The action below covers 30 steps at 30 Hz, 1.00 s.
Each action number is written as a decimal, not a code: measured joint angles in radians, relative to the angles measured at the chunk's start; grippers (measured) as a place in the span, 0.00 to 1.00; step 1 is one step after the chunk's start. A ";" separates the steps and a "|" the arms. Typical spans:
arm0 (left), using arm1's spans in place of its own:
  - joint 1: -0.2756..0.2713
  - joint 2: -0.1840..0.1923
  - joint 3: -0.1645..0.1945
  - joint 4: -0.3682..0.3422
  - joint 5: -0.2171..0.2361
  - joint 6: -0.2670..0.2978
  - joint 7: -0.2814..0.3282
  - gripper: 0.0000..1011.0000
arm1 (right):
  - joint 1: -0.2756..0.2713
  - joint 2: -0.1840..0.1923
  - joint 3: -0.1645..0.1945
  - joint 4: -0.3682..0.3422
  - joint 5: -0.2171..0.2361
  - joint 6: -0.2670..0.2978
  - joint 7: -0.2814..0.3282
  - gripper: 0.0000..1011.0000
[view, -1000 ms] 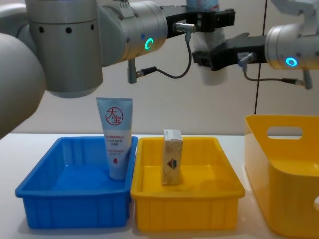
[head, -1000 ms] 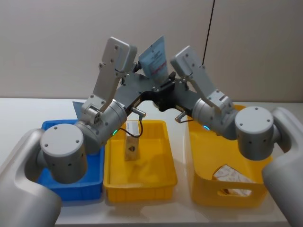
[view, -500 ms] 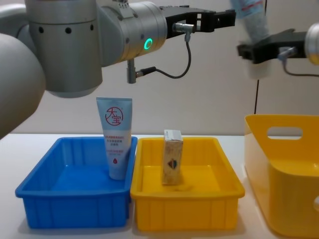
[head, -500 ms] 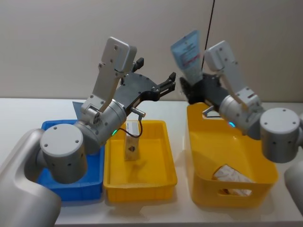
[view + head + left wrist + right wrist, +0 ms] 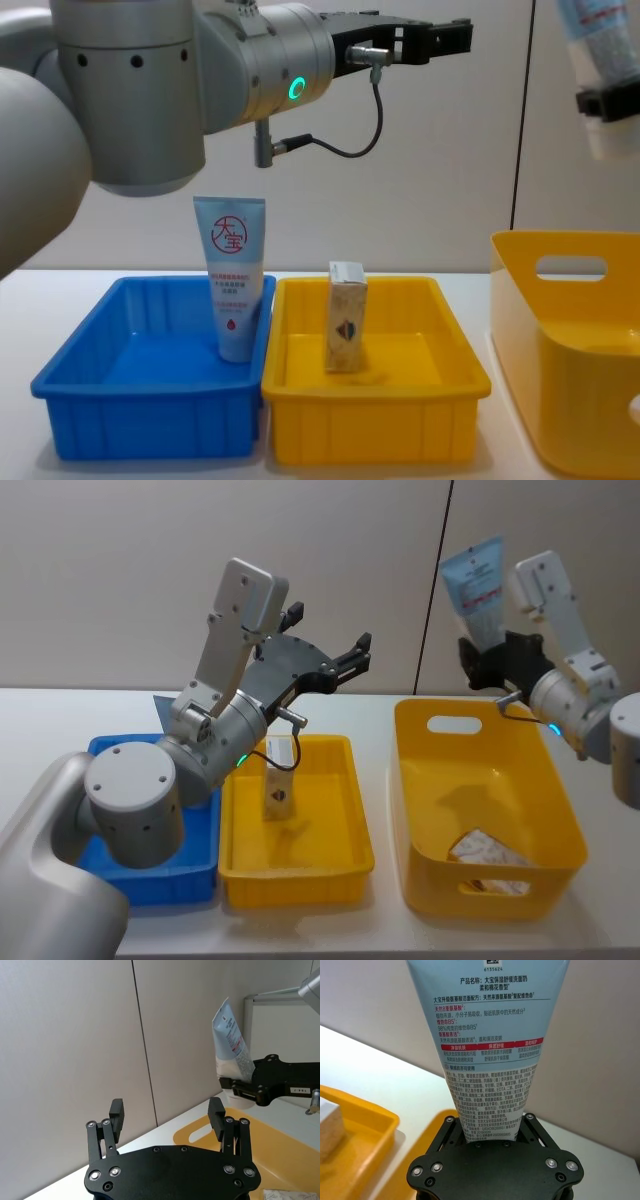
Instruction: Bimanual collaborative sorting of washing and personal care products
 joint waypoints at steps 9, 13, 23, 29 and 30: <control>0.000 0.000 0.000 0.000 0.000 0.000 0.000 0.99 | 0.032 0.015 0.024 0.038 0.010 0.105 0.022 0.25; 0.000 0.000 0.000 0.000 0.000 0.000 0.000 0.99 | 0.053 0.021 0.032 0.067 0.018 0.158 0.042 0.25; 0.000 0.000 0.000 0.000 0.000 0.000 0.000 0.99 | 0.106 0.024 0.039 0.157 0.041 0.269 0.105 0.25; 0.000 0.000 0.000 0.000 0.000 0.000 0.000 0.99 | 0.147 0.023 0.032 0.232 0.056 0.325 0.153 0.25; 0.000 0.000 0.000 0.000 0.000 0.000 0.000 0.99 | 0.153 0.023 0.030 0.242 0.058 0.331 0.159 0.25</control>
